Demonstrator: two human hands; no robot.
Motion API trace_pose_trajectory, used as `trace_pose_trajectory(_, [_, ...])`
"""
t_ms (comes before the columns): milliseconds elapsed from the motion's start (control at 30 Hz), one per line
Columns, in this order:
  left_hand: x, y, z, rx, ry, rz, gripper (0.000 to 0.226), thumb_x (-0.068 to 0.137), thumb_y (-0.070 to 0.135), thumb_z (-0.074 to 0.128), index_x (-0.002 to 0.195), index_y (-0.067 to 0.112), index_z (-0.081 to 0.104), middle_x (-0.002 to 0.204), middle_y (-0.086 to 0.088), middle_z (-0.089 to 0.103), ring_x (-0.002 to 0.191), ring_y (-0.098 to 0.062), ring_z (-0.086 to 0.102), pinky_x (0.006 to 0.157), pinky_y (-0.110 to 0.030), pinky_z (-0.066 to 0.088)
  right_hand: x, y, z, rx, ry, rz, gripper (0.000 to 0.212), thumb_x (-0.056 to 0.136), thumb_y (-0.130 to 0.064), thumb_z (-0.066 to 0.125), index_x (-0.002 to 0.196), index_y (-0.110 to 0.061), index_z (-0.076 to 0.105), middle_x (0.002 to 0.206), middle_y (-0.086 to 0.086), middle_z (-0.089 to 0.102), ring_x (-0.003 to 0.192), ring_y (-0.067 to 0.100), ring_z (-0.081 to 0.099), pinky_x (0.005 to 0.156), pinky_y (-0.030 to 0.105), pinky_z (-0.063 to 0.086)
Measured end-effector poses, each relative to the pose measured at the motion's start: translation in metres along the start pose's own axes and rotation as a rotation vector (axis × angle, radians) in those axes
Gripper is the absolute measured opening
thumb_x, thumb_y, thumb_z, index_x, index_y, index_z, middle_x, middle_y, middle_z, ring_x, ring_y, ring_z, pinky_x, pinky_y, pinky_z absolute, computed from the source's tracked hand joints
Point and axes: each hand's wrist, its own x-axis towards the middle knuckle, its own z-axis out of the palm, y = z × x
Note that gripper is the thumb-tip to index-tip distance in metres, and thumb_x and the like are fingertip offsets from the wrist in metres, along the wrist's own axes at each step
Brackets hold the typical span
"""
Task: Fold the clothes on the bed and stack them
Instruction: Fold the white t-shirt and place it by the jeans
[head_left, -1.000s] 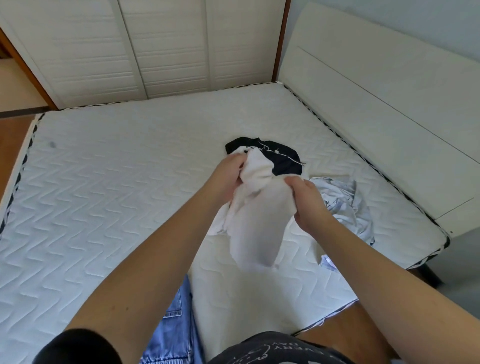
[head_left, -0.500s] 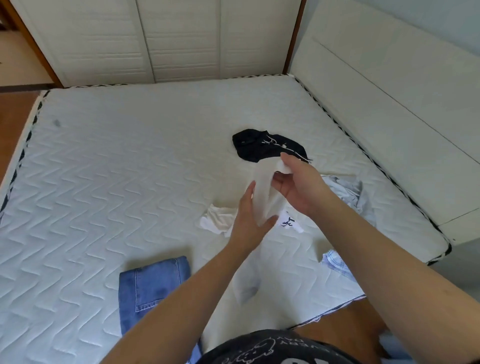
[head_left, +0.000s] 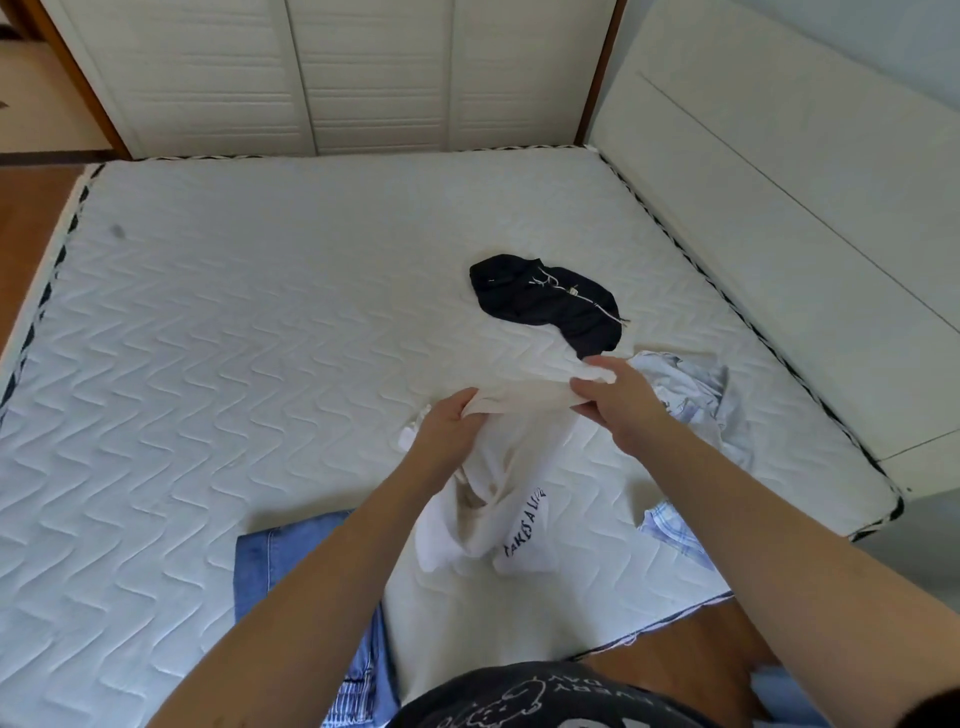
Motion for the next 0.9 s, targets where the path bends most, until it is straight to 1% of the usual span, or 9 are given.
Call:
trace_pose_trajectory(67, [0.001,0.003,-0.001,0.001,-0.009,-0.029,0.025,0.098,0.021,0.050,0.113,0.027,0.069,0.103,0.009,0.071,0.097,-0.010,0.064,0.081,-0.024,0.051,0.003,0.010,-0.002,-0.085,-0.039,0.017,0.017,0.094,-0.002,0.056,0.101,-0.008,0.070,0.101,0.012,0.063,0.082,0.018,0.065,0.065,0.019,0.058])
trace_pose_trajectory(167, [0.004,0.006,-0.004,-0.006,-0.025,-0.043,0.028,0.097,0.019,0.050,0.116,0.022,0.069,0.108,0.000,0.072,0.100,-0.020,0.066,0.084,-0.032,0.053,0.006,0.021,-0.006,-0.181,-0.116,0.045,0.036,0.093,0.003,0.042,0.117,-0.008,0.066,0.100,0.008,0.064,0.082,0.014,0.065,0.075,0.022,0.055])
trace_pose_trajectory(233, [0.005,0.008,-0.007,-0.006,-0.037,-0.025,0.024,0.096,0.021,0.052,0.110,0.025,0.071,0.102,0.004,0.073,0.096,-0.017,0.067,0.076,-0.027,0.051,0.005,0.026,-0.012,-0.423,-0.168,-0.049,0.031,0.091,-0.002,0.053,0.115,-0.017,0.064,0.099,0.002,0.067,0.077,0.009,0.061,0.068,0.017,0.049])
trace_pose_trajectory(333, [0.007,0.012,-0.009,0.029,-0.050,-0.007,0.021,0.093,0.022,0.056,0.094,0.036,0.072,0.092,0.012,0.073,0.090,-0.010,0.067,0.069,-0.019,0.047,0.007,0.032,-0.019,-0.861,-0.151,-0.234,0.009,0.088,-0.016,0.061,0.085,-0.019,0.069,0.076,-0.003,0.067,0.069,0.014,0.060,0.056,0.018,0.039])
trace_pose_trajectory(433, [0.006,0.016,-0.011,0.077,-0.056,0.000,0.019,0.085,0.028,0.064,0.087,0.046,0.068,0.088,0.022,0.069,0.083,0.004,0.063,0.065,-0.009,0.045,0.015,0.037,-0.023,-1.020,-0.058,-0.255,0.023,0.093,-0.027,0.062,0.083,-0.010,0.073,0.080,0.011,0.070,0.076,0.027,0.065,0.059,0.027,0.043])
trace_pose_trajectory(567, [0.003,0.020,-0.018,0.090,-0.066,-0.006,0.024,0.068,0.040,0.063,0.085,0.057,0.065,0.088,0.032,0.065,0.080,0.013,0.060,0.062,-0.006,0.043,0.025,0.051,-0.036,-1.104,0.005,-0.306,0.016,0.093,-0.023,0.064,0.097,-0.010,0.074,0.096,0.013,0.065,0.089,0.028,0.062,0.072,0.030,0.042])
trace_pose_trajectory(633, [0.004,0.019,-0.020,0.088,-0.073,-0.012,0.024,0.068,0.040,0.063,0.085,0.057,0.065,0.089,0.031,0.066,0.081,0.012,0.060,0.066,-0.009,0.042,0.028,0.059,-0.044,-1.133,0.018,-0.289,0.015,0.094,-0.021,0.062,0.100,-0.010,0.071,0.096,0.011,0.069,0.094,0.030,0.063,0.074,0.032,0.044])
trace_pose_trajectory(767, [0.008,0.019,-0.023,0.062,-0.066,-0.015,0.022,0.070,0.037,0.063,0.086,0.052,0.068,0.089,0.027,0.068,0.080,0.010,0.061,0.071,-0.016,0.043,0.030,0.073,-0.055,-1.119,0.035,-0.260,0.010,0.093,-0.016,0.062,0.102,-0.010,0.061,0.090,0.012,0.068,0.088,0.033,0.062,0.067,0.030,0.039])
trace_pose_trajectory(900, [0.013,0.021,-0.026,-0.003,-0.042,-0.002,0.024,0.069,0.034,0.061,0.087,0.046,0.071,0.090,0.021,0.070,0.086,0.000,0.064,0.074,-0.020,0.044,0.034,0.079,-0.059,-1.076,0.031,-0.253,0.015,0.094,-0.012,0.059,0.105,-0.010,0.068,0.093,0.012,0.071,0.092,0.031,0.064,0.072,0.030,0.043])
